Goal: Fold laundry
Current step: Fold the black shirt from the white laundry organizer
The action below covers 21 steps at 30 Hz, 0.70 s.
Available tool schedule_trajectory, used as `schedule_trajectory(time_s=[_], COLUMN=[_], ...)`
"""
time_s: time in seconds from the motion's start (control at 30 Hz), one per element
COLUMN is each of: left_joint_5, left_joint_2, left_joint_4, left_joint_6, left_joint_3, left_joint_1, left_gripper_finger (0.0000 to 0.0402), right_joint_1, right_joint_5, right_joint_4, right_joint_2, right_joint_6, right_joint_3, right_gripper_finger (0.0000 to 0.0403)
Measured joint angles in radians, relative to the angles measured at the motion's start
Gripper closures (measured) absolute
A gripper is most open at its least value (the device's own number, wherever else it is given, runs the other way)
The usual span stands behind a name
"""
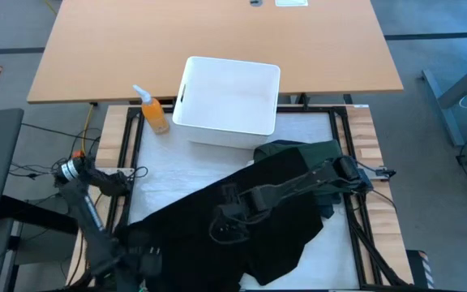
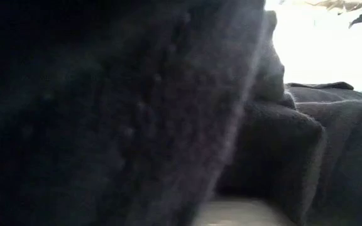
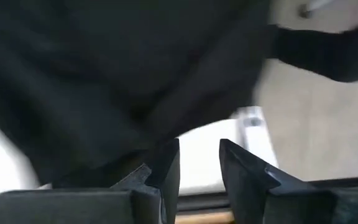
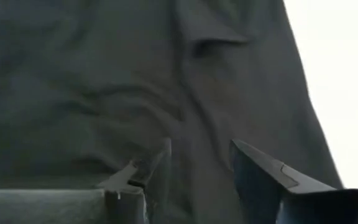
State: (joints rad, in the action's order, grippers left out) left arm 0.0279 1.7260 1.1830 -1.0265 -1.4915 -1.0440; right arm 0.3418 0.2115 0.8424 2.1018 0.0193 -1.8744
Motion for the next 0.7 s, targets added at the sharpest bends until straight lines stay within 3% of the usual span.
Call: schedule_trajectory(time_s=[0.17, 0.43, 0.57, 0.7], left_joint_5=[0.055, 0.063, 0.006, -0.124], left_joint_2=[0.087, 0.237, 0.268, 0.301], left_joint_4=[-0.249, -0.240, -0.270, -0.277], left_joint_6=[0.024, 0.079, 0.127, 0.115], left_joint_3=[0.039, 0.042, 0.041, 0.044], left_joint_1=[-0.089, -0.054, -0.038, -0.039], left_gripper_finger=[0.0332, 0.0397, 0.0400, 0.0401], right_joint_1=[0.070, 0.103, 0.111, 0.118], right_joint_5=[-0.002, 0.051, 0.051, 0.051], right_joint_4=[-0.017, -0.034, 0.000, 0.011], right_joint_2=[0.000, 0.000, 0.000, 0.000], right_joint_6=[0.012, 0.067, 0.113, 0.122], right_joint_3=[0.000, 0.000, 0.000, 0.000], right_gripper_finger=[0.0222, 0.0235, 0.0238, 0.0239])
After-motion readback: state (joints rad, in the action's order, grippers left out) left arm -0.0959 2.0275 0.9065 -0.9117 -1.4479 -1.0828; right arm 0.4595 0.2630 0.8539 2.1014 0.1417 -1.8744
